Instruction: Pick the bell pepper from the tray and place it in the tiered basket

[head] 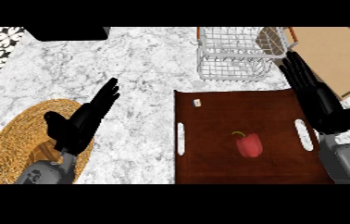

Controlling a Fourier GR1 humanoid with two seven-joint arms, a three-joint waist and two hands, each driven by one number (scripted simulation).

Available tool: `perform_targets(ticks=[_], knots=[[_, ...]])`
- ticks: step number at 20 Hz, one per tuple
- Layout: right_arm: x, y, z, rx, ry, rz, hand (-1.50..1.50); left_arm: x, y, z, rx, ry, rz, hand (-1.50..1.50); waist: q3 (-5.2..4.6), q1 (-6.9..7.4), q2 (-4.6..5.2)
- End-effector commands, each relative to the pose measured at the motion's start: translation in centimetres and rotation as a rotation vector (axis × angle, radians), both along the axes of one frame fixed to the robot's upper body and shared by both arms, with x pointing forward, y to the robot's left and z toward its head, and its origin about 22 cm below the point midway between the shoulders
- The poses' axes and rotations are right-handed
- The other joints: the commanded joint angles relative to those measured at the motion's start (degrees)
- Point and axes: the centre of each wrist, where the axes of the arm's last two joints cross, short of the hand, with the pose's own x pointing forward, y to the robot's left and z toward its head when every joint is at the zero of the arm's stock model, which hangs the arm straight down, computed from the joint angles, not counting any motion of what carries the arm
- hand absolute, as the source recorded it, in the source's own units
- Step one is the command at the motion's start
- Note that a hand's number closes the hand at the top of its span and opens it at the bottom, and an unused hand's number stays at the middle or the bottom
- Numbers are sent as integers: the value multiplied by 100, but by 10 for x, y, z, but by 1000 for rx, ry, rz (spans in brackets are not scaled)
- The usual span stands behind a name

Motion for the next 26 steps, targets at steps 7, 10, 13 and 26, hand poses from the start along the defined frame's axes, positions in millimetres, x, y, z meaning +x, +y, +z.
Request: perform_targets(ticks=[7, 10, 13, 26], knots=[[19, 13, 16, 754, -238, 21, 150, 8, 7, 7, 45, -166, 200, 0, 330, -5, -46], [21, -4, 8, 408, 54, 474, -150, 9, -5, 7, 68, -232, 255, 0, 40, 408, 48], [7, -22, -4, 441, 69, 729, -150, 11, -18, 2, 74, -248, 272, 0, 43, 199, 31], [-9, -85, 227, -537, -247, 840, -150, 11, -26, -1, 80, -222, 329, 0, 37, -55, -101]])
